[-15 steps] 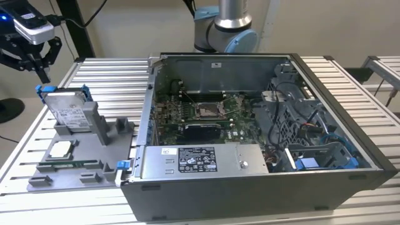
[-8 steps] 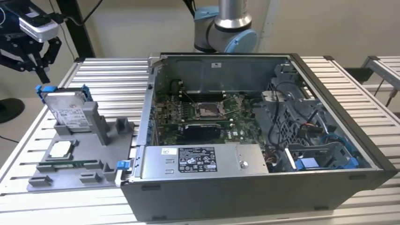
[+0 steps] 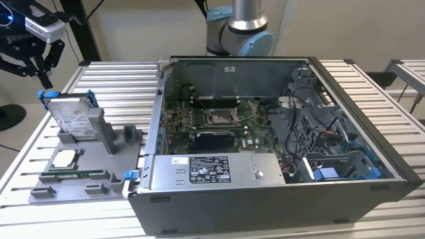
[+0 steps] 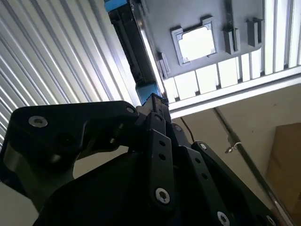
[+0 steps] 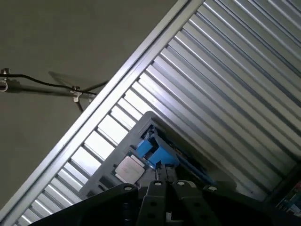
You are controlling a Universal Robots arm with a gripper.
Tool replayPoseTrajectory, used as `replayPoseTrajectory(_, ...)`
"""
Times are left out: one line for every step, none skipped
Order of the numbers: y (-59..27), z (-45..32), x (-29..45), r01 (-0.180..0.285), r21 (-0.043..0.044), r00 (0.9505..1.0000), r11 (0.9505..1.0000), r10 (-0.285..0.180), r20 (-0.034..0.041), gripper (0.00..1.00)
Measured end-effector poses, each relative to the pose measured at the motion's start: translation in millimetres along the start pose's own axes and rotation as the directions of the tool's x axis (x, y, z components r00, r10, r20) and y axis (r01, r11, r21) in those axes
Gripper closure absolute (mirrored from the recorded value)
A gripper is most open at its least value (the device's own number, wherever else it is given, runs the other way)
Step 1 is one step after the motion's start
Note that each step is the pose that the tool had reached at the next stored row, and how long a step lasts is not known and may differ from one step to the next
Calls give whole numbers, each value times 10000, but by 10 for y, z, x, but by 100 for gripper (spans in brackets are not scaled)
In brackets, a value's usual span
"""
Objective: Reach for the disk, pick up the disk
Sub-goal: 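Pick up the disk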
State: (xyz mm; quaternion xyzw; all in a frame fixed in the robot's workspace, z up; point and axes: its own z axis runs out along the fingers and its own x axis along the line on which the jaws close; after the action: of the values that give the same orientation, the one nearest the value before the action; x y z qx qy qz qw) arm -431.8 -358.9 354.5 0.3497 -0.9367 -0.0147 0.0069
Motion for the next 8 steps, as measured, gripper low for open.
replayPoseTrajectory(0,0,0,137,1,9999,9999,-137,-6,100)
replayPoseTrajectory(1,0,1,276,3,9996,9996,-276,-12,100)
replayPoseTrajectory(1,0,1,410,5,9992,9992,-410,-19,100)
replayPoseTrajectory(2,-1,2,542,8,9985,9985,-542,-26,100)
replayPoseTrajectory(2,-1,2,682,11,9977,9977,-682,-33,100)
replayPoseTrajectory(3,-1,3,808,14,9967,9967,-808,-41,100)
replayPoseTrajectory(4,-1,4,919,16,9958,9958,-919,-47,100)
replayPoseTrajectory(5,0,5,1042,19,9945,9946,-1042,-53,100)
